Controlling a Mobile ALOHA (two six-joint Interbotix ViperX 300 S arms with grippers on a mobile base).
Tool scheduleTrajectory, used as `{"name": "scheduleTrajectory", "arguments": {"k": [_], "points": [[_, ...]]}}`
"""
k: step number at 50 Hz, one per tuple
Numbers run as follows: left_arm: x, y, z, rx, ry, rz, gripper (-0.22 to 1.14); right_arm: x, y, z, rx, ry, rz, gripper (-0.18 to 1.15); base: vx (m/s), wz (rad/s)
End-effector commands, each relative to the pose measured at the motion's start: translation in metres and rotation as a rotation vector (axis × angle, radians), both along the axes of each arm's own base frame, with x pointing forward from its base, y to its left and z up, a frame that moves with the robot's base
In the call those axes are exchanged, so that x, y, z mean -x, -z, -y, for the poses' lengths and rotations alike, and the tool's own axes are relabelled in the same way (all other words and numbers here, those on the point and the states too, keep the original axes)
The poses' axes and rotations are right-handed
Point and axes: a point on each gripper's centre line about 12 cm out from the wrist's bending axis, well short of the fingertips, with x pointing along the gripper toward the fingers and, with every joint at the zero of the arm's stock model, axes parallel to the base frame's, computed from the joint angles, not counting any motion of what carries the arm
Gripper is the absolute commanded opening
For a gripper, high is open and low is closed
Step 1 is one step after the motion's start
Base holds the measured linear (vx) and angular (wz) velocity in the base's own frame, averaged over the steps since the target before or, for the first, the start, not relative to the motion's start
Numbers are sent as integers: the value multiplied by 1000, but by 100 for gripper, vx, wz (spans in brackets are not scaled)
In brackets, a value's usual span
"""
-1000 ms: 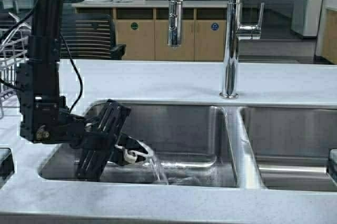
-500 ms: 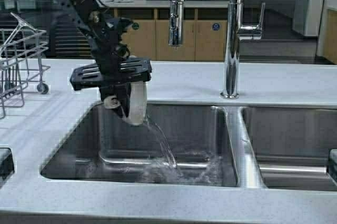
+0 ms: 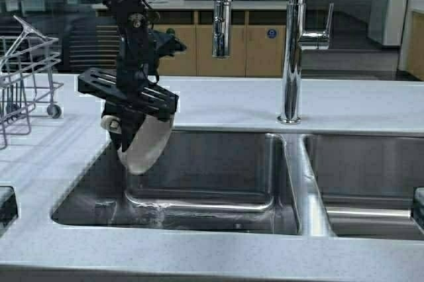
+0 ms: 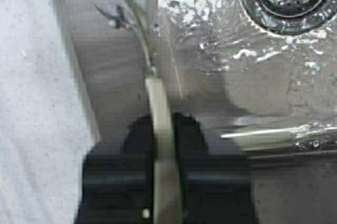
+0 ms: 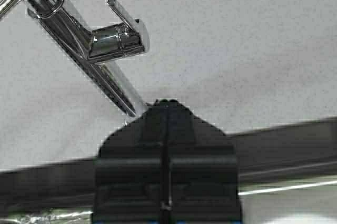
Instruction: Wash the pan
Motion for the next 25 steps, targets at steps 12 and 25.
{"name": "scheduleTrajectory", "arguments": {"k": [12, 25], "points": [[-18, -119, -26, -12, 58, 313, 3, -4, -12, -1, -1, -2, 38, 6, 0, 0], [-1, -201, -123, -22, -105, 516, 3, -4, -14, -9, -3, -23, 43, 6, 0, 0]]}}
